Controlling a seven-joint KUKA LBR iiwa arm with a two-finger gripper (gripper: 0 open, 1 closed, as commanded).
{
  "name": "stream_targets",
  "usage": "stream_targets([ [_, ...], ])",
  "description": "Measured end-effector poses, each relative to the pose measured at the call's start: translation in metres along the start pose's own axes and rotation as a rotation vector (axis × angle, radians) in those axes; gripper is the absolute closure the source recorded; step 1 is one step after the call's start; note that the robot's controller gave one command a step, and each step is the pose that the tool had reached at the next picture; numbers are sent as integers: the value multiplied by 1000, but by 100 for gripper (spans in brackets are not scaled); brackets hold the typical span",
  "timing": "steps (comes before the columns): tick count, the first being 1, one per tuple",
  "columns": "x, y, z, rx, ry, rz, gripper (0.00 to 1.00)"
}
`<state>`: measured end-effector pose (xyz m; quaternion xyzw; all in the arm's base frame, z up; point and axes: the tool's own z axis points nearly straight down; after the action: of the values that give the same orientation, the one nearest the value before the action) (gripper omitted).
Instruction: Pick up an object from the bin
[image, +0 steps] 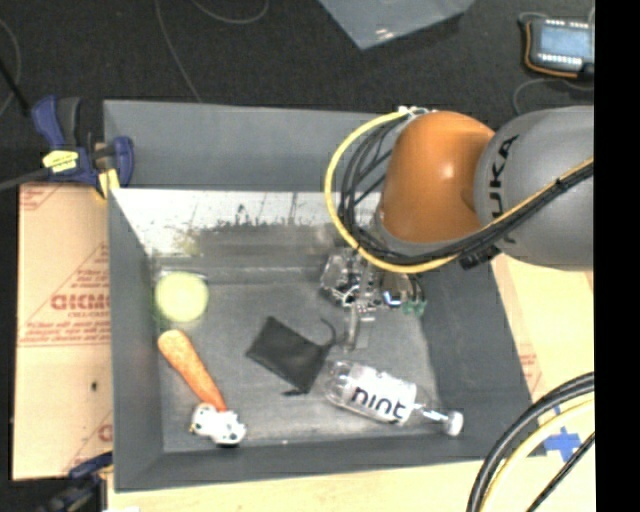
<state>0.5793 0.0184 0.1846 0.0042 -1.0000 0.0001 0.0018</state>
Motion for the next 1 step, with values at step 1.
stream_targets([
  [1, -1, 0, -5, 0, -7, 1, 0],
])
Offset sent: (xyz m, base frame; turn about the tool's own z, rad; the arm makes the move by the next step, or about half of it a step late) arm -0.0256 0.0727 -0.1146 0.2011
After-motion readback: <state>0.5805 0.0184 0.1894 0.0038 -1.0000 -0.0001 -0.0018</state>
